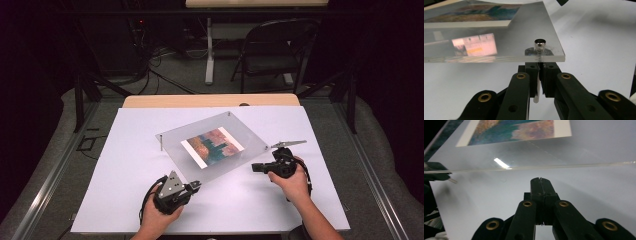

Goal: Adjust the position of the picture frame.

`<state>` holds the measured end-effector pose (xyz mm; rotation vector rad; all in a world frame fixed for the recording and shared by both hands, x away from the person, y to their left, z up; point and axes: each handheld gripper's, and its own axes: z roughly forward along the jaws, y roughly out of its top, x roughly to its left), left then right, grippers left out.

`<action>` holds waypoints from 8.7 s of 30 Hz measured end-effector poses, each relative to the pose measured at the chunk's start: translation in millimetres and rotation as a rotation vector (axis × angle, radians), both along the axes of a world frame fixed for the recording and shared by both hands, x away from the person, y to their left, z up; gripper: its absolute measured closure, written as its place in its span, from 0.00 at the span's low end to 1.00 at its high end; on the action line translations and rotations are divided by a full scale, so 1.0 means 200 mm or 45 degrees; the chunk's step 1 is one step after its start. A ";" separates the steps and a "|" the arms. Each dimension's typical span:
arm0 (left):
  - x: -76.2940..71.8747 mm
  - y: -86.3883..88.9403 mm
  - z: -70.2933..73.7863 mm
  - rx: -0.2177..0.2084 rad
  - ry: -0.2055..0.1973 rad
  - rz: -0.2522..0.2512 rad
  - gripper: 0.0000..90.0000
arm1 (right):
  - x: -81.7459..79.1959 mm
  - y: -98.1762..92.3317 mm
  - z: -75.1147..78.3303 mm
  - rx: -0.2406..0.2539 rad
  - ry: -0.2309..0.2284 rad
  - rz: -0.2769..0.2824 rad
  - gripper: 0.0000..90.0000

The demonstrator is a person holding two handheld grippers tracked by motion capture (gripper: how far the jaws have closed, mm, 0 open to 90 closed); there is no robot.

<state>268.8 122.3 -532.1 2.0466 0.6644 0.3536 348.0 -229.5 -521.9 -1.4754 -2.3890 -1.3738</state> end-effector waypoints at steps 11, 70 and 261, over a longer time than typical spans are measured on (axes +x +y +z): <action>0.02 -0.14 -0.11 0.039 0.053 -0.061 0.95 | -0.17 0.04 -0.02 -0.013 -0.064 0.039 0.95; 0.54 0.52 -0.12 -0.019 0.099 0.411 0.70 | -0.43 0.21 -0.09 -0.060 -0.285 0.132 0.76; 0.22 0.30 -0.05 -0.064 0.161 0.243 0.44 | -0.23 0.14 -0.08 -0.217 -0.391 -0.006 0.53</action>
